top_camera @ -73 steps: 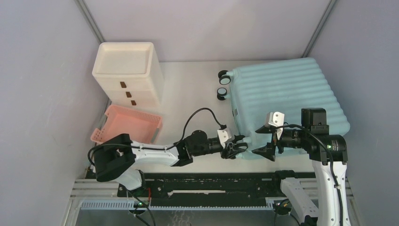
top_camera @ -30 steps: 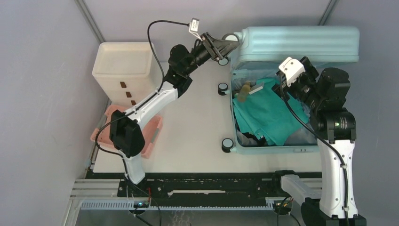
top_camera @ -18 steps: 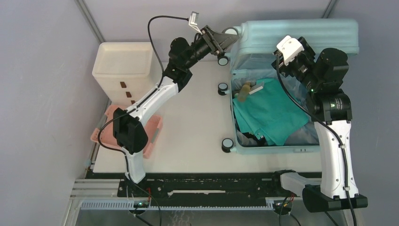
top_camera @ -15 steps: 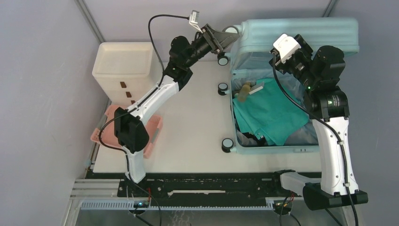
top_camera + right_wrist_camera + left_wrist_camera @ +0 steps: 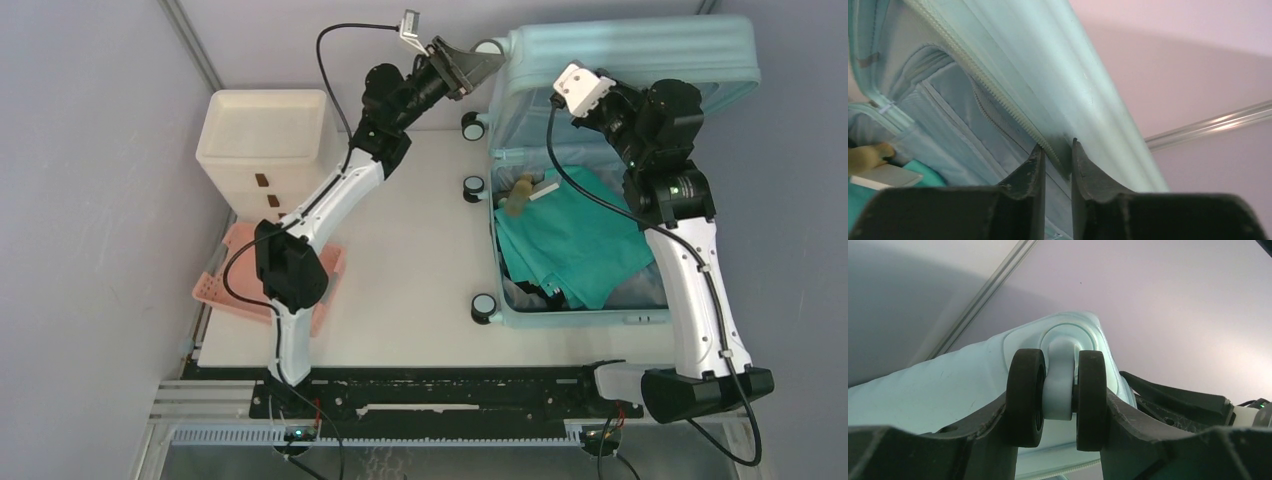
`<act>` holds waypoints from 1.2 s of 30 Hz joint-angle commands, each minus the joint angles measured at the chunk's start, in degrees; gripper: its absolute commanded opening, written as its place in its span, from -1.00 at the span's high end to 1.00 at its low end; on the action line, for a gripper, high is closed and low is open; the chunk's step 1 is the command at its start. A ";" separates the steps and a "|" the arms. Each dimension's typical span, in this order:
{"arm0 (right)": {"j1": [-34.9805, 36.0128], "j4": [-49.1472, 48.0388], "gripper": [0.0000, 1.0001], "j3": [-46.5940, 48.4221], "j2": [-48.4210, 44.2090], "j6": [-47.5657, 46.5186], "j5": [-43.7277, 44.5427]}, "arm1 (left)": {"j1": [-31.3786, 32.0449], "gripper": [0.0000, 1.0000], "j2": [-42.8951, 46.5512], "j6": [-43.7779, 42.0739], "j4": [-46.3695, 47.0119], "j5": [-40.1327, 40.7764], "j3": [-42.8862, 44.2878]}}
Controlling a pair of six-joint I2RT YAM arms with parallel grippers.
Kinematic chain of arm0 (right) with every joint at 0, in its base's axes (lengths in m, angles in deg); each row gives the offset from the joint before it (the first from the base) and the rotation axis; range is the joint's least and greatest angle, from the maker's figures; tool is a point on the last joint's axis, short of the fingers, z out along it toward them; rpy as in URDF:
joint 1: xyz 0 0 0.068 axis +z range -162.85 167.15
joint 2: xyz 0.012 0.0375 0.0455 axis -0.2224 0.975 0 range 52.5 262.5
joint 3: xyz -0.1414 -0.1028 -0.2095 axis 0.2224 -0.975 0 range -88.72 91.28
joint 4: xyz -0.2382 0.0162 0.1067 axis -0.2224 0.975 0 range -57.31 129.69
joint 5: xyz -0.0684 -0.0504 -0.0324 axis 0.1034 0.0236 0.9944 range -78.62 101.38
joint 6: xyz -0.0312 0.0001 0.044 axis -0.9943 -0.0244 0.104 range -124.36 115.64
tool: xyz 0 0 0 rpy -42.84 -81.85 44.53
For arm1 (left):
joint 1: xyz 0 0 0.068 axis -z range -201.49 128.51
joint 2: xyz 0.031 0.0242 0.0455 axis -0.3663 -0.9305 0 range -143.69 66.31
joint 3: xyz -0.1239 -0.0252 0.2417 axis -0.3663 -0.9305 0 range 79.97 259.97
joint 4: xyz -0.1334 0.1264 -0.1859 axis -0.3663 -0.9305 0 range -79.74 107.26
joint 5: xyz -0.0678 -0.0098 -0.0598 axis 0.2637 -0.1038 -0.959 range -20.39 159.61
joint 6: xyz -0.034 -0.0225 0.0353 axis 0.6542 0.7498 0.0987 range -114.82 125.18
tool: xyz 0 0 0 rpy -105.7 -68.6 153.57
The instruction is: Open, take out, and arrange the luggage
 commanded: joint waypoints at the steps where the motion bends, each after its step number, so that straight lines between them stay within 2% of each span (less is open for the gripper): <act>1: 0.60 -3.59 0.70 1.51 2.21 -3.01 2.77 | -3.59 1.00 -0.09 -4.18 -0.94 6.99 5.60; 3: 0.48 -4.25 0.80 2.15 3.38 -4.12 2.71 | -3.83 0.91 -0.53 -3.75 -1.23 7.77 6.30; 7: -0.38 -5.67 0.89 4.57 6.03 -3.98 1.77 | -4.61 0.27 -0.77 -2.57 -2.02 9.91 6.52; 13: -2.56 -8.12 0.95 9.13 10.78 -0.72 -1.17 | -5.92 -0.51 2.33 -3.89 -1.80 11.78 2.84; 15: -2.90 -9.01 0.96 9.91 12.13 -0.12 -1.65 | -6.26 -0.70 4.59 -5.51 -1.95 13.68 -0.08; 17: -3.16 -9.51 0.97 10.87 13.30 0.28 -1.99 | -6.85 -0.76 6.46 -6.60 -1.78 14.37 -2.53; 22: -3.48 -11.42 0.98 13.34 16.66 1.05 -2.42 | -8.10 -0.76 11.83 -9.55 -0.81 12.42 -9.44; 25: -3.77 -14.46 0.99 14.73 19.24 1.55 -2.01 | -7.93 -0.76 18.33 -13.46 0.28 11.05 -20.12; 30: -3.96 -20.02 1.00 18.59 25.74 2.66 -0.61 | -6.17 -0.75 31.62 -21.46 3.34 11.50 -43.04; 33: -4.04 -22.35 1.00 21.20 29.25 2.95 -0.24 | -3.34 -0.74 37.57 -26.93 0.29 12.84 -52.55; 36: -4.05 -25.08 1.00 22.19 31.61 2.42 -0.15 | 2.71 -0.74 41.03 -32.04 -4.68 17.26 -59.09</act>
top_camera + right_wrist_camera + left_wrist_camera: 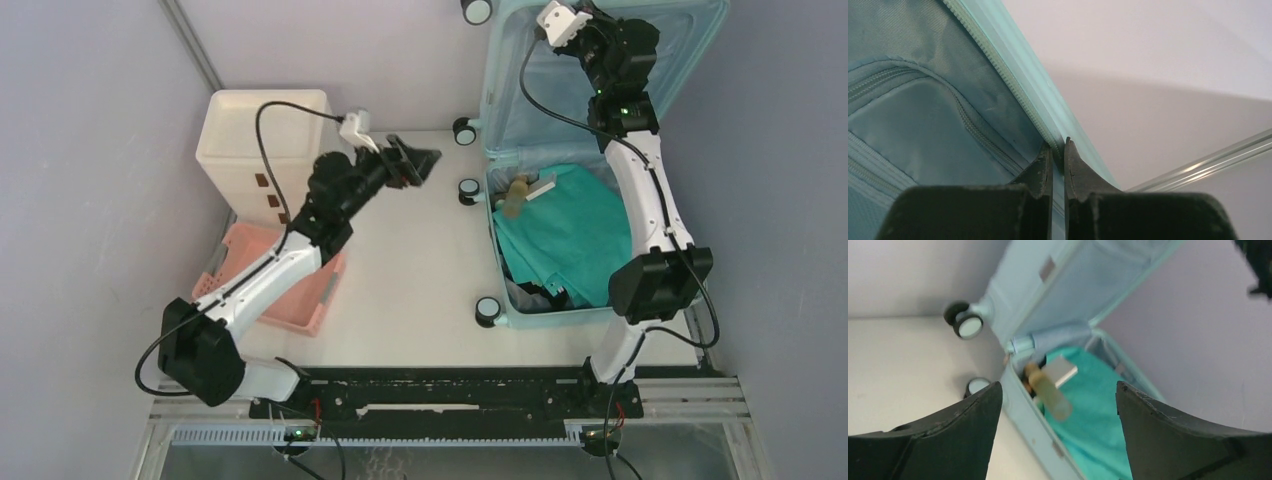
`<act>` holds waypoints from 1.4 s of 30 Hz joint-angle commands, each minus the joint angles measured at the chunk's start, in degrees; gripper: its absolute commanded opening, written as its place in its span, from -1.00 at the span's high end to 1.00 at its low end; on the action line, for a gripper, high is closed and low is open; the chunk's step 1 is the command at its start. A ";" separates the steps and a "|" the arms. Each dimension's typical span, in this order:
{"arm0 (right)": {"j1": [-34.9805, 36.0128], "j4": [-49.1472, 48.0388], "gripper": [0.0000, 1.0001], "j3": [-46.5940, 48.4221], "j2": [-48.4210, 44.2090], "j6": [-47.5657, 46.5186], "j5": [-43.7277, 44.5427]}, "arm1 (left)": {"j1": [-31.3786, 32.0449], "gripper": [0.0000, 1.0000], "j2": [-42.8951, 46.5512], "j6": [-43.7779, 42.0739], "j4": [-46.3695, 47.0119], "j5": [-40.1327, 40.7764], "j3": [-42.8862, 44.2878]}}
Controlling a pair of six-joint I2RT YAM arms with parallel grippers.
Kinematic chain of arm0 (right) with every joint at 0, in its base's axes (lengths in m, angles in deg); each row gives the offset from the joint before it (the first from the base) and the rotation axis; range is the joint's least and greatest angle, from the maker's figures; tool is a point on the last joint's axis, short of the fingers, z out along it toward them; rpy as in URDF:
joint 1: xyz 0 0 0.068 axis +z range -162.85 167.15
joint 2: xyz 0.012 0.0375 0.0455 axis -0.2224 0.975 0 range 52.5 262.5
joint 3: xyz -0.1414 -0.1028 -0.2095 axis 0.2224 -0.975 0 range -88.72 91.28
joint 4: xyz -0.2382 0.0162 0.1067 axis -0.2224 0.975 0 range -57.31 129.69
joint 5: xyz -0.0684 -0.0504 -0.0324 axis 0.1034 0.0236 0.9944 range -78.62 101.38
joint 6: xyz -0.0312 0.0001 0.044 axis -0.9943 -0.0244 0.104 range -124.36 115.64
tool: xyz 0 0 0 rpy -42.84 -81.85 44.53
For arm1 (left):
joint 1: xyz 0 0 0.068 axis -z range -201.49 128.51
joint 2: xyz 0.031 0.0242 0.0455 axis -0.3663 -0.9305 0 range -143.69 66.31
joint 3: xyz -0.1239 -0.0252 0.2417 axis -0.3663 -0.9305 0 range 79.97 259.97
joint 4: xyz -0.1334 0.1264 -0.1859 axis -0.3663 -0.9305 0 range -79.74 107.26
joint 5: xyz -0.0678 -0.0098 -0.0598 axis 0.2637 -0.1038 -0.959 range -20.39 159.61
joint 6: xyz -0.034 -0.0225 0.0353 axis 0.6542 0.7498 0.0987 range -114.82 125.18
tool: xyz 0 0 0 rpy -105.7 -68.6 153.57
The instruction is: Open, take out, and arrange the luggage
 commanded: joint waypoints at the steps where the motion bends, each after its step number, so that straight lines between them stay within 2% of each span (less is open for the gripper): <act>1: -0.48 -3.49 1.00 2.42 2.99 5.67 2.19 | 8.49 -0.75 5.25 -10.02 -4.34 5.79 -8.89; 3: -0.76 -4.45 1.00 3.37 4.38 5.48 1.98 | 12.76 -0.77 4.17 -8.58 -4.10 8.21 -12.82; 6: -1.22 -5.20 1.00 5.35 6.91 5.81 1.97 | 17.66 -0.79 -0.80 -2.22 -3.57 14.50 -13.61; 11: -1.91 -8.58 1.00 7.08 10.33 6.06 2.70 | 20.55 -0.79 -12.39 4.51 -6.81 17.05 -5.15; 20: -2.27 -16.12 1.00 7.59 16.13 4.49 2.91 | 21.32 -0.71 -22.53 7.04 -7.32 16.95 2.57; 26: -2.25 -19.31 0.97 12.51 22.37 3.78 3.10 | 21.28 -0.67 -26.51 6.59 -8.97 15.58 7.35; 31: -2.16 -21.41 0.95 17.64 27.28 2.94 3.36 | 20.79 -0.40 -29.54 6.94 -9.70 14.07 10.42; 36: -2.12 -22.62 0.94 20.22 30.25 2.66 2.98 | 20.04 -0.33 -30.67 7.24 -9.59 13.46 10.54; 38: -2.00 -23.32 0.85 20.26 30.87 2.29 2.61 | 19.72 -0.31 -30.81 7.53 -9.44 12.94 10.39; 42: -1.66 -24.34 0.33 18.83 30.26 1.66 2.65 | 19.11 -0.32 -30.80 7.92 -8.79 12.18 10.06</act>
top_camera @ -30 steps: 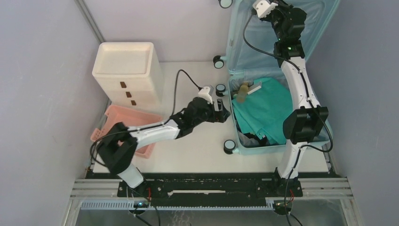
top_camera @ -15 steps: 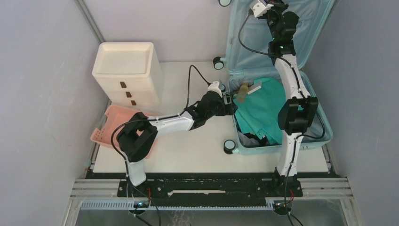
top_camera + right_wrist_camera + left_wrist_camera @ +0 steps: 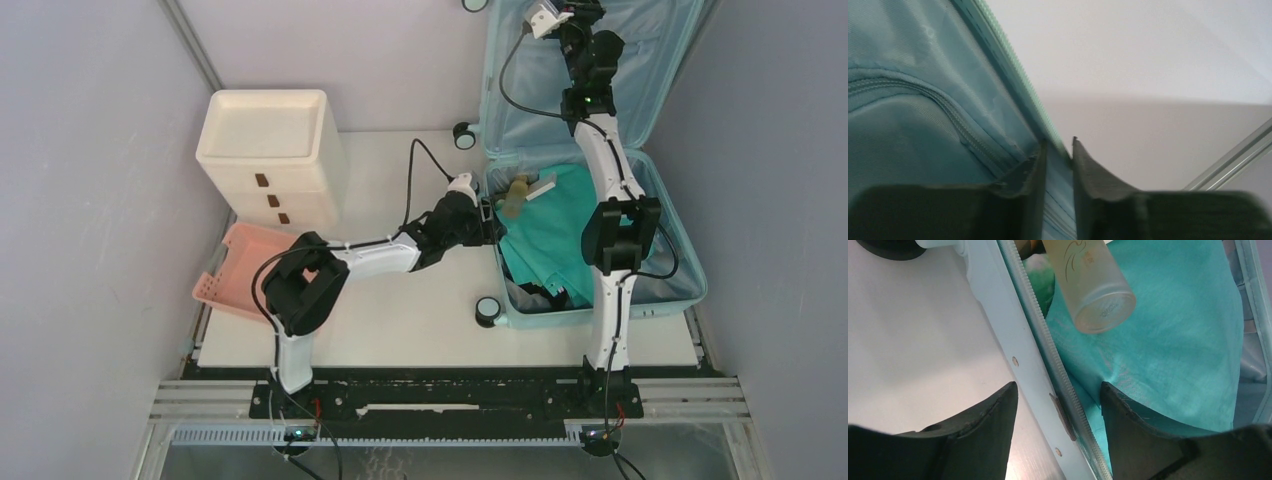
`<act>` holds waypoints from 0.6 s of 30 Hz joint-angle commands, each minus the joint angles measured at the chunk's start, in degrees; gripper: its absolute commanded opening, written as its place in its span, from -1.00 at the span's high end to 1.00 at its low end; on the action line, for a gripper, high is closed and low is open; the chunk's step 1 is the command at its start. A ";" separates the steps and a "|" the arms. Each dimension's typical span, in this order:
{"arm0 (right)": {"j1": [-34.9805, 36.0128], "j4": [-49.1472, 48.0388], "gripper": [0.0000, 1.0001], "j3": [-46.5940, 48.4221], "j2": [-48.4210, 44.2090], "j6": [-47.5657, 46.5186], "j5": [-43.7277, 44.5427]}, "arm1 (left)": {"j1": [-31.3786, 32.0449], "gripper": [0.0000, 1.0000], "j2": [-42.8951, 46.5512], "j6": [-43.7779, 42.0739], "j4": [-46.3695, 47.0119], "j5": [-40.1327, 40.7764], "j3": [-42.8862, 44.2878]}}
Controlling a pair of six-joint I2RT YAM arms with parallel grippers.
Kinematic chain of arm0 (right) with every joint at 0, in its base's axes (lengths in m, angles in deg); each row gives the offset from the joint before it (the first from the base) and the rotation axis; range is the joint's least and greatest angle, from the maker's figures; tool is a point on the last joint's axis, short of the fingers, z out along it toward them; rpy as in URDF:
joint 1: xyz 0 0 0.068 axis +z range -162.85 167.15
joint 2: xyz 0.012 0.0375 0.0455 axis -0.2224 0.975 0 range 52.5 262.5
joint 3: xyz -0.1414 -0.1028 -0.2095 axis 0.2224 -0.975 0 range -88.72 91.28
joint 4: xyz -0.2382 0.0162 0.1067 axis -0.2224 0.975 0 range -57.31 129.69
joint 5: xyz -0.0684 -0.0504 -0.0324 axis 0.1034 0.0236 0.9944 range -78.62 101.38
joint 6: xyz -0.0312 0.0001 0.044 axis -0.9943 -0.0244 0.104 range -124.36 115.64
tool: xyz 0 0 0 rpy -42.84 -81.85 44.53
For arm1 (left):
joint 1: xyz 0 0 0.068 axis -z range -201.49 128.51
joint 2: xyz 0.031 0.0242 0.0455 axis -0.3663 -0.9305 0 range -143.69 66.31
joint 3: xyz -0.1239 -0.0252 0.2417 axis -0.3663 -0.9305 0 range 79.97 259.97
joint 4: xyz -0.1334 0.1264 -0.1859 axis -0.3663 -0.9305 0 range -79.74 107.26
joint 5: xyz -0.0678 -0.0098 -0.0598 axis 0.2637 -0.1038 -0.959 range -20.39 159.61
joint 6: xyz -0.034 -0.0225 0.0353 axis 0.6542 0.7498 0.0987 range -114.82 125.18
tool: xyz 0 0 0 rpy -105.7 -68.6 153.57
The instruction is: Open, take out, and arrange the luggage
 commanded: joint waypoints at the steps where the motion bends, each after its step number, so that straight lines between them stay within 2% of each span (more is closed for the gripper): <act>1: -0.22 1.73 0.18 -2.31 0.49 2.87 2.68 | -1.06 -0.32 0.44 0.76 1.58 -1.03 2.08; 4: -0.10 -0.39 -0.26 -8.10 -4.18 3.17 1.53 | -1.39 -0.35 1.94 0.29 2.80 -0.81 0.53; 7: -0.08 -2.41 -0.54 -16.17 -10.80 3.69 -0.30 | -1.78 -0.38 4.32 -0.81 4.44 0.01 -1.82; 10: 0.01 -3.31 -0.66 -24.26 -17.31 4.01 -1.50 | -1.85 -0.41 7.50 -2.90 5.00 0.95 -4.00; 13: 0.01 -0.95 -0.69 -30.34 -24.22 4.99 -2.21 | -1.82 -0.43 10.98 -5.47 4.93 1.81 -5.82; 16: 0.03 6.08 -0.72 -35.13 -31.56 6.59 -3.11 | -1.80 -0.44 15.14 -9.31 3.56 2.94 -7.70; 18: 0.01 14.79 -0.74 -36.45 -36.86 8.43 -3.86 | -1.46 -0.45 18.78 -12.98 1.78 3.99 -9.37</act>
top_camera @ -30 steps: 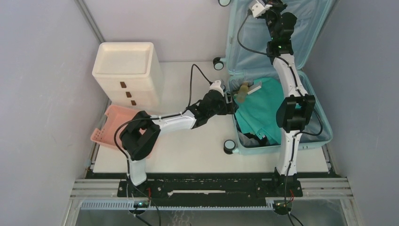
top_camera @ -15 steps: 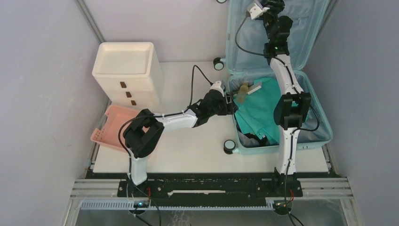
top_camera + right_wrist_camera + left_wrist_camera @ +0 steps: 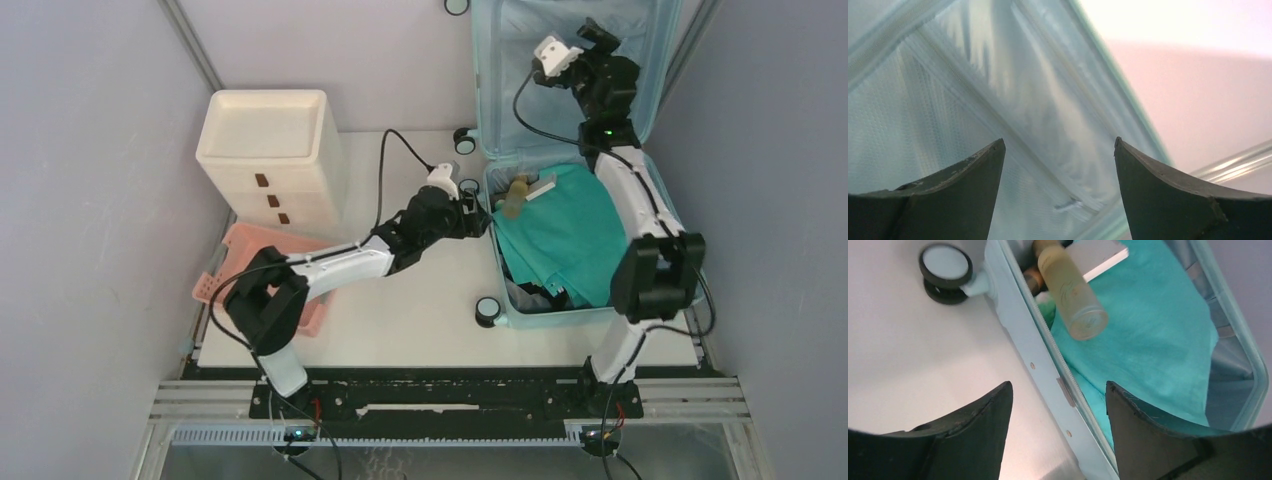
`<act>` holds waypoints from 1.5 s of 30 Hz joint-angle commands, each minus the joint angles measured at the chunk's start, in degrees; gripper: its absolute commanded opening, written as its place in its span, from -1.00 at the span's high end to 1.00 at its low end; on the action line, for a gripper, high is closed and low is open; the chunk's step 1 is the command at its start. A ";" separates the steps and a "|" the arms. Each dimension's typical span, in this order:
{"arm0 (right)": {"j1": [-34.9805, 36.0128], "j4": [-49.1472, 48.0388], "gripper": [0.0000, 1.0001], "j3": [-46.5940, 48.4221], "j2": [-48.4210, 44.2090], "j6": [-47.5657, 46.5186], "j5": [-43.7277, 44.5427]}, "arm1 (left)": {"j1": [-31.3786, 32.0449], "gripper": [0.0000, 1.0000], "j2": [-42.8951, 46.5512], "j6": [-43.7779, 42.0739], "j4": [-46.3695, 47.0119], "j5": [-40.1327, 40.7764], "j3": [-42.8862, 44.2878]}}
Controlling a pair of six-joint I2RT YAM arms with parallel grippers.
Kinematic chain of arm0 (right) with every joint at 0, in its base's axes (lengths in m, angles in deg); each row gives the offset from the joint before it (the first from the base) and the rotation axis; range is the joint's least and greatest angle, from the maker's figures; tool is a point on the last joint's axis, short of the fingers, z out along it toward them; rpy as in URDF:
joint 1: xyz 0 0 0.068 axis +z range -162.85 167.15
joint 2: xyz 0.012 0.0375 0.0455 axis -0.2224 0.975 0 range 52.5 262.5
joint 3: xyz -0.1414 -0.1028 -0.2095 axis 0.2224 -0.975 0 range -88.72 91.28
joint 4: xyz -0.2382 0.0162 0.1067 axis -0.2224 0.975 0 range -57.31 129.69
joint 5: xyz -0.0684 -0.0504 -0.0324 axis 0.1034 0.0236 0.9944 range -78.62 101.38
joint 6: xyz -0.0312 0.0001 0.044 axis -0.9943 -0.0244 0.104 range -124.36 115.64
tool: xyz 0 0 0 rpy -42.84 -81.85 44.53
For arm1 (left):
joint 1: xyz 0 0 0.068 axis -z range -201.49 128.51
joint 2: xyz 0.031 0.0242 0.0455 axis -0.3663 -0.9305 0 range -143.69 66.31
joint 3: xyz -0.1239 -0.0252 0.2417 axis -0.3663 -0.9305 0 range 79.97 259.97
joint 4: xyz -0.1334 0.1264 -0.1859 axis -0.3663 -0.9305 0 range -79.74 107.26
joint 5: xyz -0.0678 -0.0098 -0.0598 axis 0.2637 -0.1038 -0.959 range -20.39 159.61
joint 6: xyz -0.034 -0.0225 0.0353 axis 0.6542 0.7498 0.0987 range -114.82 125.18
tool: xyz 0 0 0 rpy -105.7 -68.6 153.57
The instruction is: Open, take out, and arrange the luggage
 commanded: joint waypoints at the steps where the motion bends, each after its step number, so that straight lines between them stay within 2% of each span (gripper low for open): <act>1: -0.01 14.42 -0.75 -1.18 -15.69 5.65 -3.18 | 0.24 -0.45 10.69 -9.57 -1.32 3.25 -3.97; 5: -0.53 36.39 -0.78 -5.26 -25.90 10.63 -11.79 | 0.20 -0.45 19.43 -17.07 -7.71 6.57 -9.17; 8: -0.77 50.82 -0.79 -10.59 -33.74 13.27 -22.75 | 0.22 -0.47 26.49 -21.15 -13.76 11.38 -13.99; 14: -0.76 65.42 -0.80 -25.52 -46.68 17.33 -35.46 | -1.54 -0.62 41.38 -21.87 -22.78 19.76 -23.64; 17: -0.78 70.84 -0.80 -28.91 -47.80 16.80 -36.94 | -4.33 -0.87 48.55 -19.00 -24.93 21.78 -28.76; 19: -0.72 72.47 -0.79 -30.96 -46.80 17.02 -36.83 | -6.77 -0.99 53.53 -16.44 -25.53 22.22 -32.54; 22: 0.66 72.69 -0.79 -32.98 -44.75 18.00 -32.84 | -10.76 -1.00 60.90 -12.55 -26.31 20.77 -37.95; 25: 5.13 69.45 -0.85 -35.65 -43.92 20.22 -22.29 | -13.99 -1.00 65.74 -9.10 -28.05 19.42 -41.30; 28: 8.20 64.78 -0.89 -39.61 -44.25 22.74 -13.82 | -16.08 -0.99 66.82 -6.36 -31.91 19.27 -42.56; 31: 9.11 61.07 -0.90 -43.00 -45.24 24.87 -13.57 | -16.26 -0.95 65.33 -3.83 -33.35 21.39 -42.88; 34: 9.14 60.40 -0.91 -44.57 -46.07 25.45 -13.82 | -16.29 -0.90 61.65 -2.41 -35.79 26.99 -41.45; 37: 7.43 59.60 -0.91 -46.25 -47.11 25.33 -14.60 | -17.69 -0.89 57.25 -3.25 -33.31 27.66 -41.39; 42: 5.15 59.50 -0.92 -46.88 -48.38 25.05 -15.26 | -22.10 -0.83 47.79 -3.67 -30.22 20.37 -40.29; 45: 4.29 59.39 -0.92 -46.93 -49.06 24.74 -14.57 | -22.13 -0.50 44.91 -3.30 -28.97 10.89 -39.50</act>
